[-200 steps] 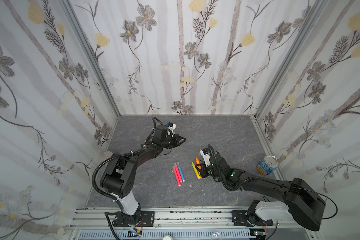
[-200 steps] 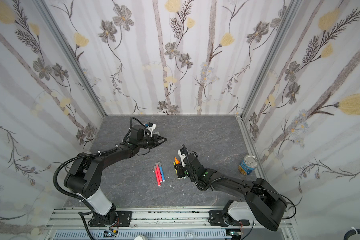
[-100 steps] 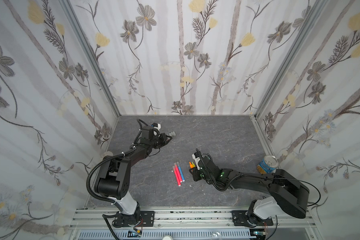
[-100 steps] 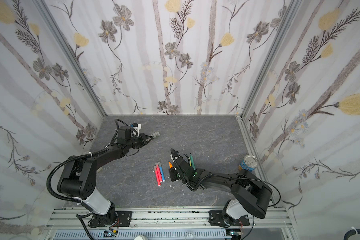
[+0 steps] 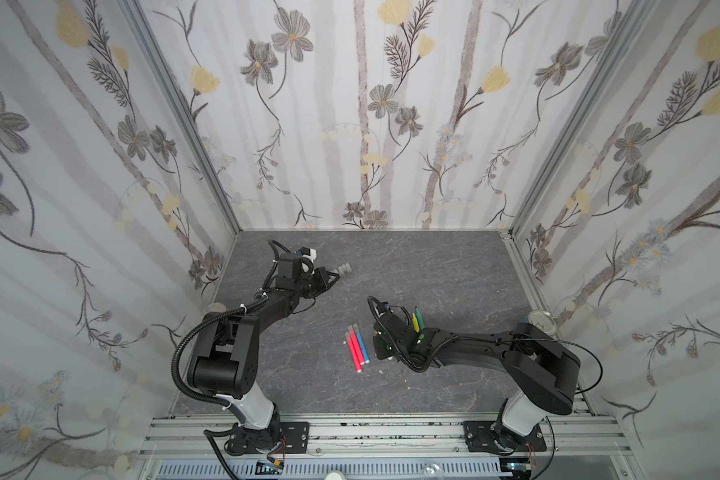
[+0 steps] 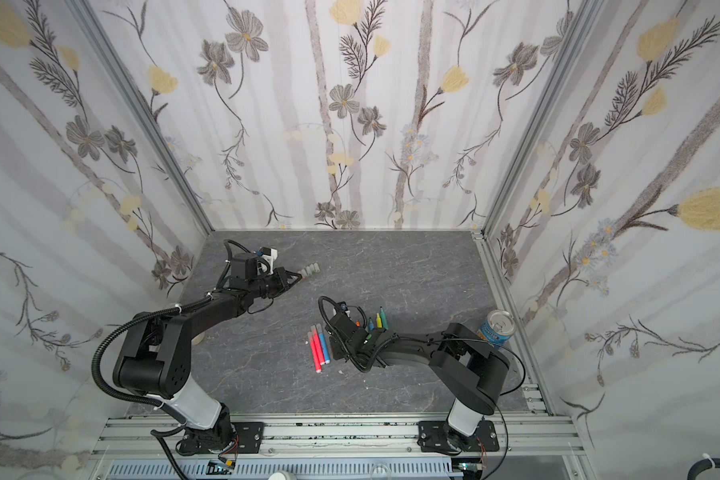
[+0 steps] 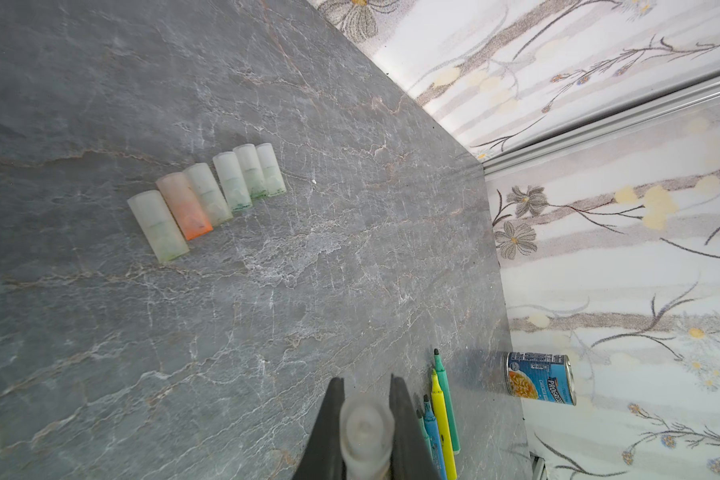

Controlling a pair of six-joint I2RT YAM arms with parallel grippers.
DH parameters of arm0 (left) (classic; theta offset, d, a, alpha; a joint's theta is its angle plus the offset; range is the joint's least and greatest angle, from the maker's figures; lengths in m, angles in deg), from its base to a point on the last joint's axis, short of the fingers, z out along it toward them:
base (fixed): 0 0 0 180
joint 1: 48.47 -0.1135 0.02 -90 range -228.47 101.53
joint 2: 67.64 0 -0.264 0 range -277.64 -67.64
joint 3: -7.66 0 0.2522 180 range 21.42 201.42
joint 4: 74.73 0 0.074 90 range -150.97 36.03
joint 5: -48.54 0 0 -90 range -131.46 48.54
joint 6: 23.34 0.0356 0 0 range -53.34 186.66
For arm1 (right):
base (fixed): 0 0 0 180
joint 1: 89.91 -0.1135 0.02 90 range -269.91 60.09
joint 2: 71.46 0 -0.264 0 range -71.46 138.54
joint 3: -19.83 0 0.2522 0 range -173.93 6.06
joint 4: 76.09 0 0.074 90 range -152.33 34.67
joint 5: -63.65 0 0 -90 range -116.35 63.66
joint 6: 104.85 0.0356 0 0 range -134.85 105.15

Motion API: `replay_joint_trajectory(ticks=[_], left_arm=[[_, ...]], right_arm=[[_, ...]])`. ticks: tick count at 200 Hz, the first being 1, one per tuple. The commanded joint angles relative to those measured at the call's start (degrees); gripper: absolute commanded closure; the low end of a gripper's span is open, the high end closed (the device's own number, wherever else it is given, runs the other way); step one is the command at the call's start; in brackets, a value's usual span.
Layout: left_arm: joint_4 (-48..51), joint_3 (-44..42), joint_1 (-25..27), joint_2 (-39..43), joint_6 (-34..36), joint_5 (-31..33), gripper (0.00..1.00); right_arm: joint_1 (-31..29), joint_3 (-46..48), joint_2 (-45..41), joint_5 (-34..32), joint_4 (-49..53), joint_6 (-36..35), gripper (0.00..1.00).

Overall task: Open the pen caps
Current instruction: 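Lower the uncapped orange highlighter beside the uncapped markers and open the right gripper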

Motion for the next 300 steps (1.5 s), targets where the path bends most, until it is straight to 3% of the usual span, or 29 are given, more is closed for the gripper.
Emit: replay_joint_trajectory(ticks=[1,72,143,204,247,300], left_arm=[[-1.8,-0.7,-0.5,-0.2,0.7,-0.7,1.00],[-3.3,-2.6,-1.3,0.1,0.4,-1.2,1.00],[-4.0,-3.2,-1.4,0.1,0.1,-1.5,1.00],[-4.2,-3.4,-1.4,0.3,-0.1,-1.6,1.00],[-4.3,-3.5,-1.4,0.1,-0.2,-1.6,1.00],[-4.3,-3.4,-1.3,-0.1,-0.1,-1.6,1.00]], right_arm=[[-0.2,-1.1,1.0,-2.0,1.9,0.6,0.95],[-1.3,-3.5,4.1,-4.8,4.6,0.5,0.83],[-2.3,-5.6,5.9,-9.2,8.6,0.3,0.78],[-2.6,-6.0,6.1,-10.7,9.9,0.4,0.77],[-2.7,-6.7,6.4,-11.8,11.3,-0.2,0.86],[-2.7,-7.5,6.2,-14.6,13.4,-0.8,0.82]])
